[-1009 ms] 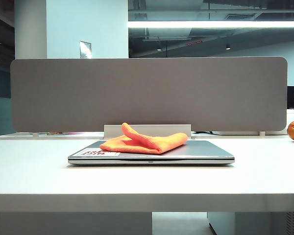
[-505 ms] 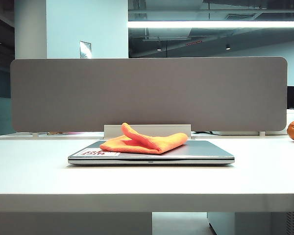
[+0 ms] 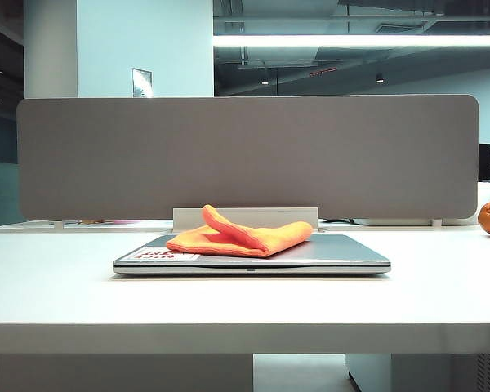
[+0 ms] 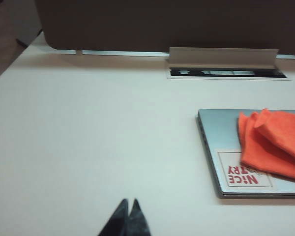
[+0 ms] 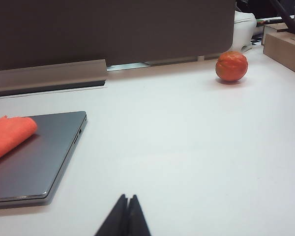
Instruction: Pick up the orange rag and put it over the laptop.
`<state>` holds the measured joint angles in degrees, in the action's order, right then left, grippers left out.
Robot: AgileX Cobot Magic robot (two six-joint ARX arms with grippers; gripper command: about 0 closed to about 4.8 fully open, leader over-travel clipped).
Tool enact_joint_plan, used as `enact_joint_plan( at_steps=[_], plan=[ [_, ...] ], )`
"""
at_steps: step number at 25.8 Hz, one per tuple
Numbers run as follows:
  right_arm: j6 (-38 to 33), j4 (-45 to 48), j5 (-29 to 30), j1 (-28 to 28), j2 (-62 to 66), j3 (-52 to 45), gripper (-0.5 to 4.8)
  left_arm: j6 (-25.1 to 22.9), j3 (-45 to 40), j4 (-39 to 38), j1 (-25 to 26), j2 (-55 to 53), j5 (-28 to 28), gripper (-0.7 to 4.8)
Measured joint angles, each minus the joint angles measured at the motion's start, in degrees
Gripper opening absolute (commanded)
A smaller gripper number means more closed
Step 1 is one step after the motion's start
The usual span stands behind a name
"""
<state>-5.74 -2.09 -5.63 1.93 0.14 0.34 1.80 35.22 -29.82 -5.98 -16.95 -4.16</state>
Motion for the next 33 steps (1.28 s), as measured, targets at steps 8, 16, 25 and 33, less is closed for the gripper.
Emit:
enact_joint_plan(
  at_steps=[8,16,25,33],
  plan=[
    [0.0,0.0,0.0,0.0,0.0,0.0,-0.05,0.5,-9.1,5.9,3.7,4.2,-4.9,-0.06],
    [0.0,0.0,0.0,0.0,0.0,0.0,-0.05,0.8,-22.3,16.4,5.7,9.8,4.9,-0.06],
    [0.0,0.0,0.0,0.0,0.0,0.0,-0.05,4.3,-31.9,24.7,5.7,15.2,5.3,-0.06],
    [0.0,0.0,0.0,0.0,0.0,0.0,-0.05,4.3,-33.9,27.9,5.7,16.8,5.3,-0.06]
  ],
)
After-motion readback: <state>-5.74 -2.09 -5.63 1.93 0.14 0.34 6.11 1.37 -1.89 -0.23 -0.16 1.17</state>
